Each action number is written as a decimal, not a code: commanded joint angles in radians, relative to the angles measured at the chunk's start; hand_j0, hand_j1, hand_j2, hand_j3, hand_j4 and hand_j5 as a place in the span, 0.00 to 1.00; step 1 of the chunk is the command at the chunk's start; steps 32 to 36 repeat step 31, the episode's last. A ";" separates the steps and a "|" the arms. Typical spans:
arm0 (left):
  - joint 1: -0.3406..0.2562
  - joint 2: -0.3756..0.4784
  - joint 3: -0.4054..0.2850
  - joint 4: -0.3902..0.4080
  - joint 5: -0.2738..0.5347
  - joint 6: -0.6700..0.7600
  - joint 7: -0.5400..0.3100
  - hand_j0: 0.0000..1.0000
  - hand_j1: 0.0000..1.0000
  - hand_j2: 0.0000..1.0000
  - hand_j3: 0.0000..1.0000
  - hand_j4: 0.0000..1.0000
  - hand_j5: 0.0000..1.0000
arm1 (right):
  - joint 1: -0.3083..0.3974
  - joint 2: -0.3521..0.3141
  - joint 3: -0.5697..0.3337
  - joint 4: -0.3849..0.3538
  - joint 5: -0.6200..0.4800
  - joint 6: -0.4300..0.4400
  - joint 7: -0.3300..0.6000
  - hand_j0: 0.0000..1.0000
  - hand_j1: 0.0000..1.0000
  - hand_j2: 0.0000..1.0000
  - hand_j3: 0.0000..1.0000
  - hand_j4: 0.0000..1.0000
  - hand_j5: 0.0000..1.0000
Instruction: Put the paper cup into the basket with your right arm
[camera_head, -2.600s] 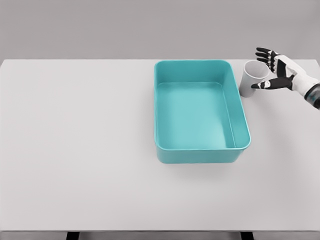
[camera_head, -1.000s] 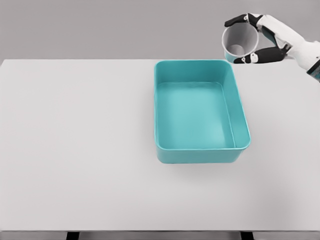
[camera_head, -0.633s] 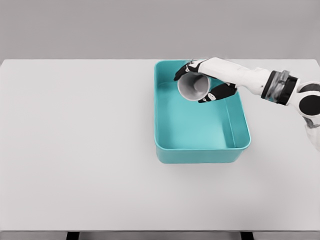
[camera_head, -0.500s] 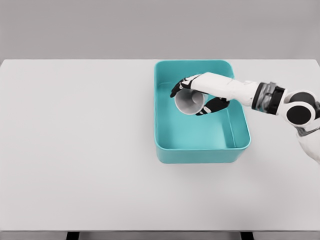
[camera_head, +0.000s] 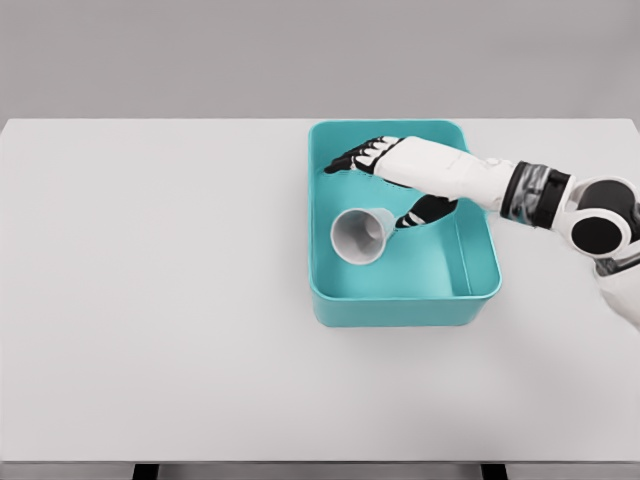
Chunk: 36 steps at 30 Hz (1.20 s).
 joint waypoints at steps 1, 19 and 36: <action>0.000 0.000 0.000 -0.001 0.000 0.000 0.000 1.00 1.00 1.00 1.00 1.00 1.00 | 0.002 -0.001 -0.103 -0.002 -0.026 0.004 -0.001 1.00 1.00 1.00 1.00 1.00 1.00; 0.000 0.000 0.000 -0.001 0.000 0.000 0.000 1.00 1.00 1.00 1.00 1.00 1.00 | 0.291 -0.013 -0.574 0.145 -0.248 0.059 -0.001 1.00 1.00 1.00 1.00 1.00 1.00; 0.000 0.000 0.000 -0.001 0.000 0.000 0.000 1.00 1.00 1.00 1.00 1.00 1.00 | 0.293 0.042 -0.568 0.194 -0.248 0.059 -0.001 1.00 1.00 1.00 1.00 1.00 1.00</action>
